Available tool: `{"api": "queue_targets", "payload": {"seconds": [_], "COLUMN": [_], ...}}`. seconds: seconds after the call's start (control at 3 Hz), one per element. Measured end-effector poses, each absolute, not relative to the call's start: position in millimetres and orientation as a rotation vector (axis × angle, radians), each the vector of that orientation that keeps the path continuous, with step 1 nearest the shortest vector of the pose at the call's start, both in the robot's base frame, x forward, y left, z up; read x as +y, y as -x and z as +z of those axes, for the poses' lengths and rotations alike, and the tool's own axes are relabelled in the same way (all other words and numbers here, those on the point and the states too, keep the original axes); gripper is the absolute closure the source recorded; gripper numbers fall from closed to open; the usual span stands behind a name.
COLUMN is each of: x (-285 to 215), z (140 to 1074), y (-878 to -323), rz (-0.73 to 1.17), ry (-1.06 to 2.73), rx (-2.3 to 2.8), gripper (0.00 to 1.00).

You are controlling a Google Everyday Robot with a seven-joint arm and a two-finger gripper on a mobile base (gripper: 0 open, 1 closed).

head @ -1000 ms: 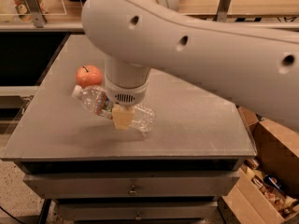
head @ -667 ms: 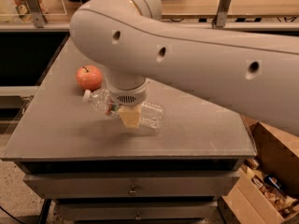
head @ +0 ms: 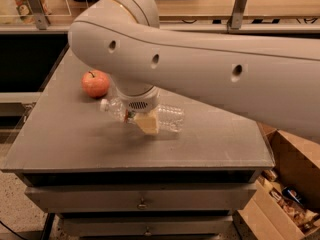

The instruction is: Knock water bottle over

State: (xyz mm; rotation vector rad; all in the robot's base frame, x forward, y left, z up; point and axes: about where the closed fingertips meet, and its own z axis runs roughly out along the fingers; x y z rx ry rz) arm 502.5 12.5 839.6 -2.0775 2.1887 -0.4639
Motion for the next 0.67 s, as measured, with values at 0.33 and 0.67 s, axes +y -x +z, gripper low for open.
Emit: {"api": "queue_targets", "payload": {"seconds": [0.33,0.67], "x": [11.7,12.4], "z": [837.4,837.4], "y": [-504.1,-504.1], "rz": [-0.423,-0.423], "ry": [2.071,2.070], "rx": [2.189,2.186], "gripper": [0.13,0.00]}}
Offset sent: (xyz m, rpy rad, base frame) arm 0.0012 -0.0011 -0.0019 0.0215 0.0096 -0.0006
